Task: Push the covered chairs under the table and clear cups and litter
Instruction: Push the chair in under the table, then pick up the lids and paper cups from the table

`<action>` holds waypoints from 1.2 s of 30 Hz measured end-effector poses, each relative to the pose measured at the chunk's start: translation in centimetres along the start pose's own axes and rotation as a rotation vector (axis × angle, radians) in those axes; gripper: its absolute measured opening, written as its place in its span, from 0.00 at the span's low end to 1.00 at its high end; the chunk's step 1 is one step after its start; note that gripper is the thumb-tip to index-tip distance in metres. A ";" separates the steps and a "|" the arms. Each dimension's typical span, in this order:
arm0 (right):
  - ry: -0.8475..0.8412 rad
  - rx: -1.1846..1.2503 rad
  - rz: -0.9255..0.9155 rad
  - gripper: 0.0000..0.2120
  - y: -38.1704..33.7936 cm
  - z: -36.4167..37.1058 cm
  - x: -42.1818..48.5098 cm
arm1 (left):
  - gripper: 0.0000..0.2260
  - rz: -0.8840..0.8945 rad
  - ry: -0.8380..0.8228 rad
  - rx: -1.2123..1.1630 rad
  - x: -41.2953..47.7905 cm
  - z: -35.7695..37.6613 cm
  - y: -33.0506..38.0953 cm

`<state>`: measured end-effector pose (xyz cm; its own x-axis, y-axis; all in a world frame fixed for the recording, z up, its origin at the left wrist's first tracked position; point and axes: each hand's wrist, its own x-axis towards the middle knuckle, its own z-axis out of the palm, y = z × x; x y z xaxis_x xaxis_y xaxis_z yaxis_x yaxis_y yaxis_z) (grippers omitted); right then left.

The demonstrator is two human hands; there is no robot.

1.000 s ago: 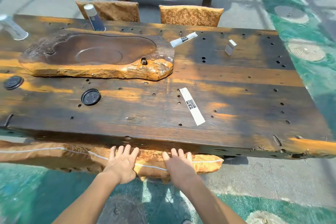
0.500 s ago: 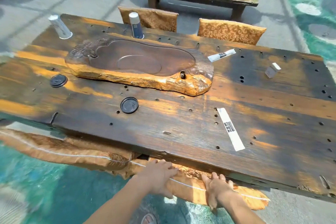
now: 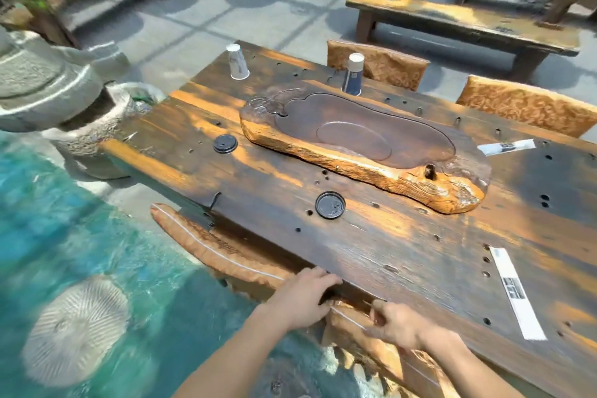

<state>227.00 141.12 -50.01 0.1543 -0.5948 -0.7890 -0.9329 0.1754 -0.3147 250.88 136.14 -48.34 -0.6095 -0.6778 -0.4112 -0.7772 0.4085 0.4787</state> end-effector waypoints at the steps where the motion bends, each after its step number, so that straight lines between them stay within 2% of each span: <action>1: 0.077 0.034 -0.004 0.12 -0.8 -0.5 0.3 | 0.25 -0.031 0.046 -0.034 -0.5 -0.6 -0.8; 5: 0.367 0.099 0.070 0.05 -2.7 -2.0 2.3 | 0.28 -0.159 0.133 -0.006 -2.8 -2.0 -3.7; 7: 0.437 0.211 0.117 0.04 -3.3 -2.7 3.6 | 0.29 -0.222 0.136 0.008 -3.7 -2.0 -5.0; 12: 0.438 0.451 0.233 0.07 -5.4 -5.7 7.3 | 0.30 -0.300 0.140 -0.153 -4.3 -2.4 -7.8; 16: 0.456 0.589 0.287 0.09 -6.6 -8.7 11.1 | 0.29 -0.301 0.228 -0.514 -3.4 -3.7 -9.3; 21: 0.473 0.686 0.366 0.16 -7.7 -11.6 16.4 | 0.24 -0.435 0.302 -0.892 -0.9 -6.0 -11.1; 25: 0.465 0.790 0.453 0.20 -8.3 -12.9 19.6 | 0.21 -0.489 0.282 -0.970 0.8 -6.9 -13.3; 31: 0.440 0.820 0.560 0.18 -9.0 -13.0 22.6 | 0.20 -0.560 0.233 -1.079 2.7 -8.0 -16.2; 36: 0.464 0.821 0.586 0.11 -9.3 -12.5 24.1 | 0.21 -0.599 0.215 -1.120 3.5 -9.5 -18.1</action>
<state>235.31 115.33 -59.53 -0.5371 -0.4553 -0.7101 -0.2958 0.8900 -0.3469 264.30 120.53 -51.10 -0.0939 -0.7034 -0.7045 -0.3010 -0.6545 0.6936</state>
